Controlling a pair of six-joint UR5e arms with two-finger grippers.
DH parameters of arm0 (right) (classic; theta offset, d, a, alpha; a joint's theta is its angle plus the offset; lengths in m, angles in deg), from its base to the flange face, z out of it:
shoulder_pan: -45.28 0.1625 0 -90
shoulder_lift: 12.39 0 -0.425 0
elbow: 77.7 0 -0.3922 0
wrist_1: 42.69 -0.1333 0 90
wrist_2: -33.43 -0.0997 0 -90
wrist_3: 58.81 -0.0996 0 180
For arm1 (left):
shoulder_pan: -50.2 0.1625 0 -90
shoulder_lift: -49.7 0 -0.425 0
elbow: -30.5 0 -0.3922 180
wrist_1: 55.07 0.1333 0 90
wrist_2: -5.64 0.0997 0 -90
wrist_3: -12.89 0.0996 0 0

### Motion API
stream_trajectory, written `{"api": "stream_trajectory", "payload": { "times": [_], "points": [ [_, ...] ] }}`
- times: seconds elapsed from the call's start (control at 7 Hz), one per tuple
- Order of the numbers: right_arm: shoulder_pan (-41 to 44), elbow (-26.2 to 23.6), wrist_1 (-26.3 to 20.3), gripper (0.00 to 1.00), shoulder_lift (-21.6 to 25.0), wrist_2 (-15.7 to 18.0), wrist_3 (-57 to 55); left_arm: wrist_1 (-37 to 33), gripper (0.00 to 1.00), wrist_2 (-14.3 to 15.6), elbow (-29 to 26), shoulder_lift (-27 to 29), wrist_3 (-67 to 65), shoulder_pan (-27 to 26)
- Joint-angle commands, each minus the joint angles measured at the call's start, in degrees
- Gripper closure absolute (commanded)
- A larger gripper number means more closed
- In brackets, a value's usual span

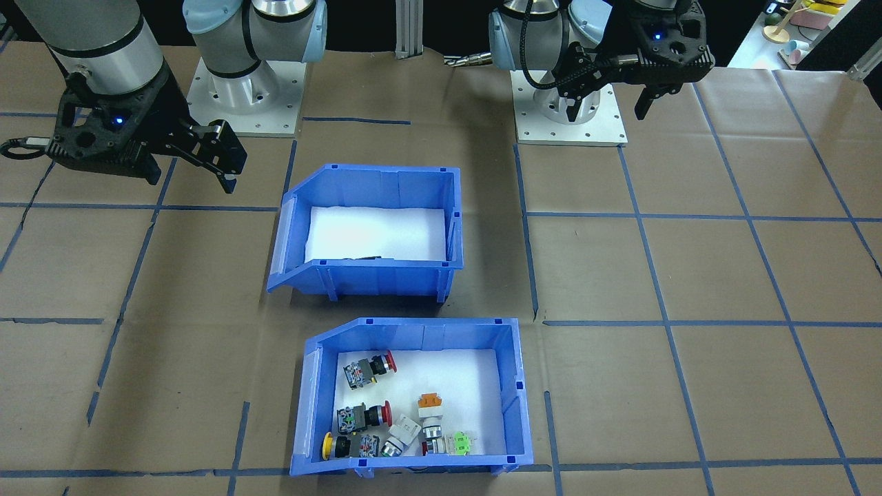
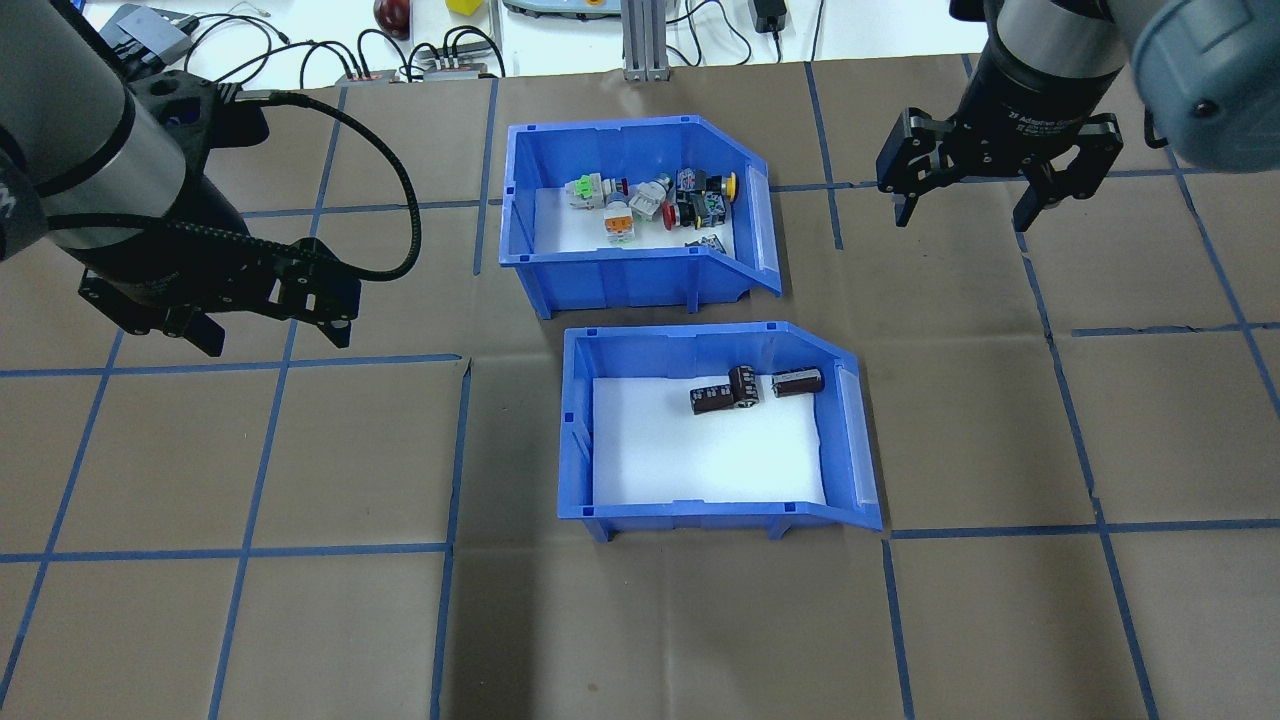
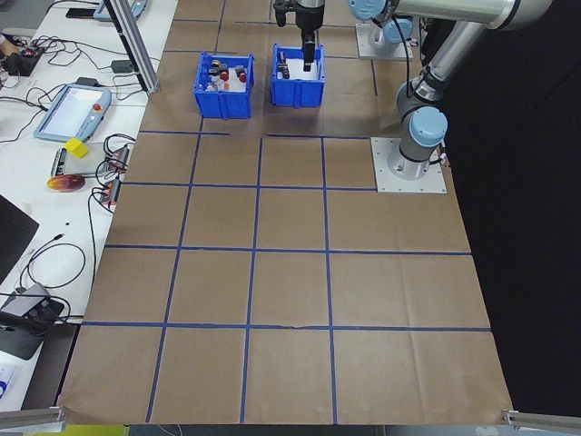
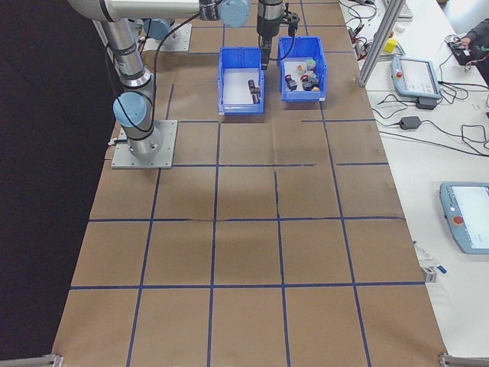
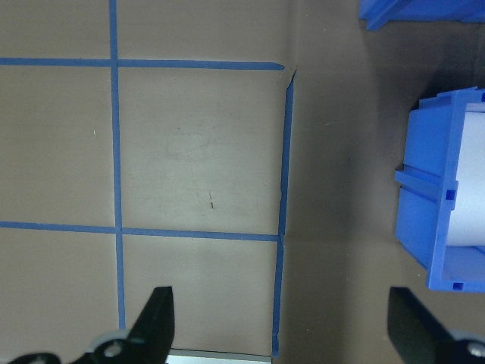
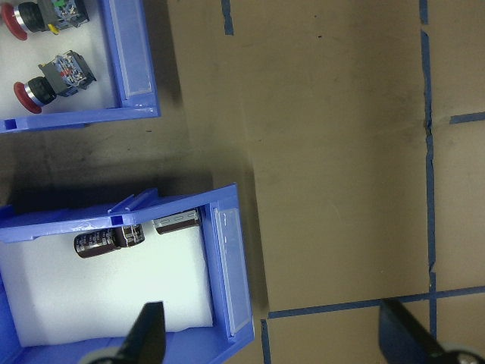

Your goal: Place button box in front

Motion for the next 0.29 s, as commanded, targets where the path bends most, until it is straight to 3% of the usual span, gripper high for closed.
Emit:
{"api": "stream_trajectory", "payload": {
  "times": [0.0, 0.14],
  "points": [
    [0.00, 0.00, 0.00, 0.00, 0.00, 0.00, 0.05, 0.00, 0.00, 0.00, 0.12, 0.00, -0.01, 0.00],
    [0.00, 0.00, 0.00, 0.00, 0.00, 0.00, 0.05, 0.00, 0.00, 0.00, 0.29, -0.09, -0.01, 0.00]
  ]
}}
